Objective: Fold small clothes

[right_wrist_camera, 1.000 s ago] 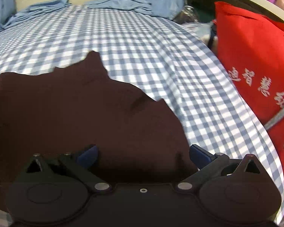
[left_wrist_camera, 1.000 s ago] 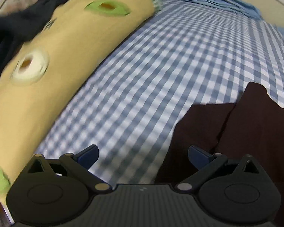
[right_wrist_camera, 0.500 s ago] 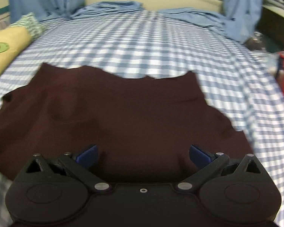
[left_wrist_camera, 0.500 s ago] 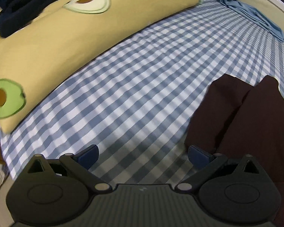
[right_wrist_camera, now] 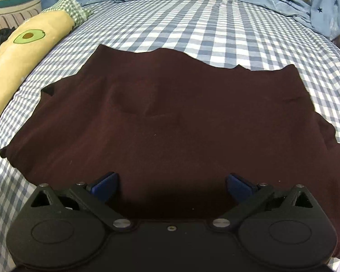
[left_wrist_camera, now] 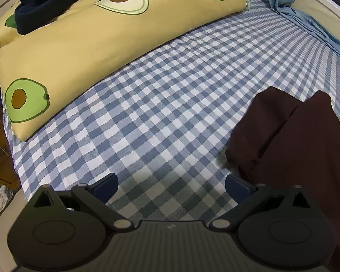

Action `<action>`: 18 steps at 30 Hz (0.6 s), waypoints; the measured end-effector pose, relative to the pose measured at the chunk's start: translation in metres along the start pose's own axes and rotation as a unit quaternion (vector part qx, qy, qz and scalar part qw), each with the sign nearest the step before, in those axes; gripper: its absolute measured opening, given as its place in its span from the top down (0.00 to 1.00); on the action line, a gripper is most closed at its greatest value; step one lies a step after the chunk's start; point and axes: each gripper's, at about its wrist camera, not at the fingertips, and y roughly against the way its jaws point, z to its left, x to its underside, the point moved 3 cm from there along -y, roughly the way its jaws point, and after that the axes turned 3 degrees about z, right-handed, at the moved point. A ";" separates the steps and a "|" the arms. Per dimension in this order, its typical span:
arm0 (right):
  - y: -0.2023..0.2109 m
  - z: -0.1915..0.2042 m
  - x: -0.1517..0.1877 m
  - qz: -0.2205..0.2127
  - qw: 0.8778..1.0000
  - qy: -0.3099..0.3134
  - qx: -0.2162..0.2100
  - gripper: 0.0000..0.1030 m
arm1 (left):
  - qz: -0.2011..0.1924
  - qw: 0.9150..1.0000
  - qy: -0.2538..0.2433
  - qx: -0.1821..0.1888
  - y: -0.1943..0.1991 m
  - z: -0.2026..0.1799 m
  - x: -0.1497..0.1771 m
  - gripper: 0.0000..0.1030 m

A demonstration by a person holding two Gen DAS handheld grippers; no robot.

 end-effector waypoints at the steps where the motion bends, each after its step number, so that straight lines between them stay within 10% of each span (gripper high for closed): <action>1: -0.001 0.000 0.000 0.000 1.000 0.002 -0.001 0.00 | 0.000 1.000 -0.003 0.000 0.001 -0.002 0.001 0.01; 9: -0.012 -0.007 0.000 0.026 1.000 -0.007 -0.015 0.00 | 0.007 1.000 -0.025 0.012 -0.002 -0.019 0.006 0.01; 18: -0.022 -0.019 0.002 0.069 0.995 -0.049 -0.048 0.00 | 0.060 0.990 -0.039 0.120 -0.016 -0.047 0.028 0.01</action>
